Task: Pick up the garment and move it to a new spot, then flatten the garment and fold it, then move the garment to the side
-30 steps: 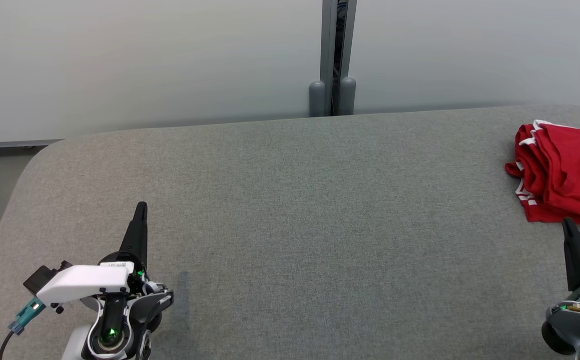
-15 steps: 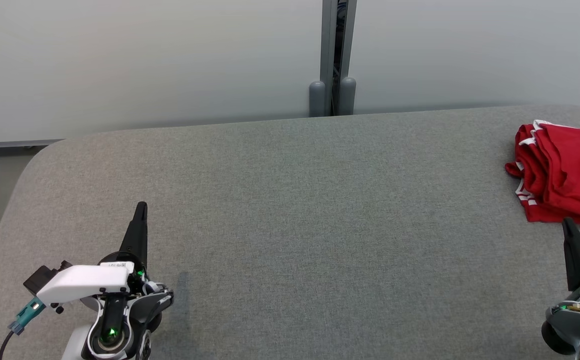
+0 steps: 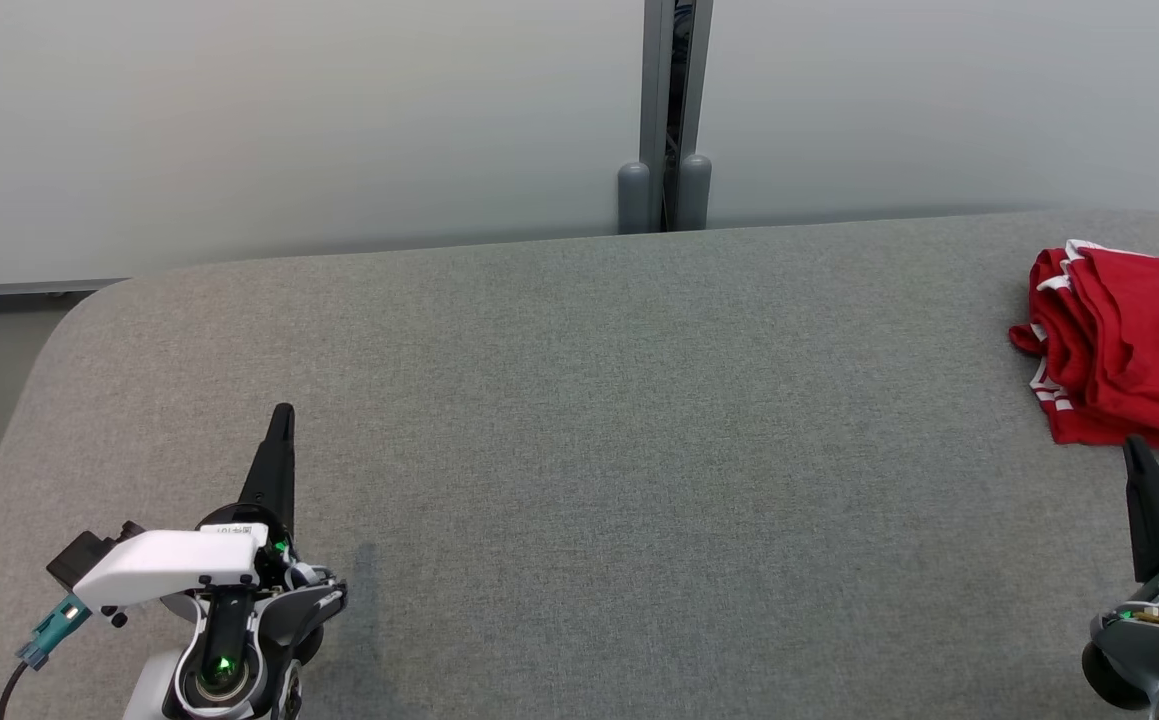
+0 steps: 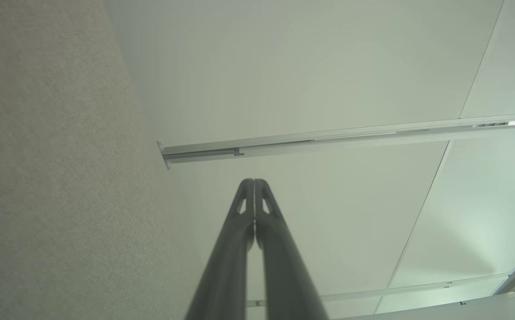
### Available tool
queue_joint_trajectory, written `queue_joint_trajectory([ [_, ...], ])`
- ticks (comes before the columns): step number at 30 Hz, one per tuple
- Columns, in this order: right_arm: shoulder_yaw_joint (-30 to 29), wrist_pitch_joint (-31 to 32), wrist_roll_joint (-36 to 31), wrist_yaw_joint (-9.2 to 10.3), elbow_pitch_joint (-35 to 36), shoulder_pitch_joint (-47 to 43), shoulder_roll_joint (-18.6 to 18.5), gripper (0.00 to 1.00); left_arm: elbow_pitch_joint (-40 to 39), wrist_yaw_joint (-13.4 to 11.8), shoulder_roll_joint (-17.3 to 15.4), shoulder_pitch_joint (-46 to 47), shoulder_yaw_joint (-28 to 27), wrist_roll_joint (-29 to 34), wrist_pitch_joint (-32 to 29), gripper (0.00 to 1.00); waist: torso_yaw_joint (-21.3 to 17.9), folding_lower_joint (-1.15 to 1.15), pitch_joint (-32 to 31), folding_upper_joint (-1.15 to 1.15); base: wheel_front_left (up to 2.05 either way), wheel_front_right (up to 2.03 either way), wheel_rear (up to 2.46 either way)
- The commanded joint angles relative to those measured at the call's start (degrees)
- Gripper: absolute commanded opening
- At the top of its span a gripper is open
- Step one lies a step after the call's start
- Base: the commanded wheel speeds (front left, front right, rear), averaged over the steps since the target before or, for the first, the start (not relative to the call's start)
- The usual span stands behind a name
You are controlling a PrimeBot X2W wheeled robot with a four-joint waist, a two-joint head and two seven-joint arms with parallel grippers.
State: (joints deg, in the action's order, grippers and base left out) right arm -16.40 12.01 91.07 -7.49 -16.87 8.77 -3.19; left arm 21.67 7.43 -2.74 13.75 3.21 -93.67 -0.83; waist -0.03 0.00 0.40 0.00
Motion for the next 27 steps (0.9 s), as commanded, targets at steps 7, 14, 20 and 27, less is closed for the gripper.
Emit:
queue_joint_trajectory([
  [7,-0.3,0.2,-0.2,0.00,0.1,0.1,-0.1,0.00,0.0,0.2,-0.3,1.0,-0.1,-0.5,-0.1,0.00,0.0,0.00,0.0,0.00,0.00,0.00,0.00],
  [14,-0.3,0.2,-0.2,0.00,0.1,0.1,0.0,0.00,0.0,0.2,-0.3,1.0,-0.1,-0.5,-0.1,0.00,0.0,0.00,0.0,0.00,0.00,0.00,0.00],
  [20,-0.4,0.3,-0.2,0.00,0.1,0.1,0.0,0.00,0.0,0.2,-0.3,1.0,-0.1,-0.5,-0.1,0.00,0.0,0.00,0.0,0.00,0.00,0.00,0.00],
  [27,-0.4,0.3,-0.2,0.00,0.1,0.1,0.0,0.00,0.0,0.2,-0.3,1.0,-0.1,-0.5,-0.1,0.00,0.0,0.00,0.0,0.00,0.00,0.00,0.00],
])
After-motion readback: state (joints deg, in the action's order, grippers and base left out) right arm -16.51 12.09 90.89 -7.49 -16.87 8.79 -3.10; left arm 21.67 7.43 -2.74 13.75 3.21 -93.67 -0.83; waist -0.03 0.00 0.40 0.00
